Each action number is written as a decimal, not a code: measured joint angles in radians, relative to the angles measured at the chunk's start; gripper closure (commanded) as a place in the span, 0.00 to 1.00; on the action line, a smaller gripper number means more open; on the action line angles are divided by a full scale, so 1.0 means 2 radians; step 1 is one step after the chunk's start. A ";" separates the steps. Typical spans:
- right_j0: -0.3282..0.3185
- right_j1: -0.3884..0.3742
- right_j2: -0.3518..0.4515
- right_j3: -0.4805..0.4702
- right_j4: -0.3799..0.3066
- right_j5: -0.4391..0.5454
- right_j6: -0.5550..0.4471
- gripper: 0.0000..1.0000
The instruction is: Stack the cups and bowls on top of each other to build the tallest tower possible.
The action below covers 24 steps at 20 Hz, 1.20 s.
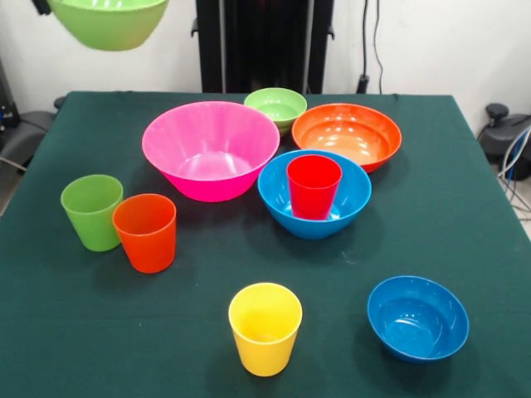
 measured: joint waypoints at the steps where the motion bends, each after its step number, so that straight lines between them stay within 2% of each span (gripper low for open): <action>1: 0.000 0.000 0.004 -0.001 0.010 0.000 0.000 1.00; 2: 0.001 0.000 0.010 -0.002 0.026 -0.001 0.000 1.00; 9: 0.008 0.000 0.020 -0.005 0.062 -0.028 0.000 1.00; 15: 0.022 0.000 0.021 -0.006 0.076 -0.067 0.000 1.00; 24: 0.065 0.000 0.012 -0.007 0.078 -0.125 0.000 1.00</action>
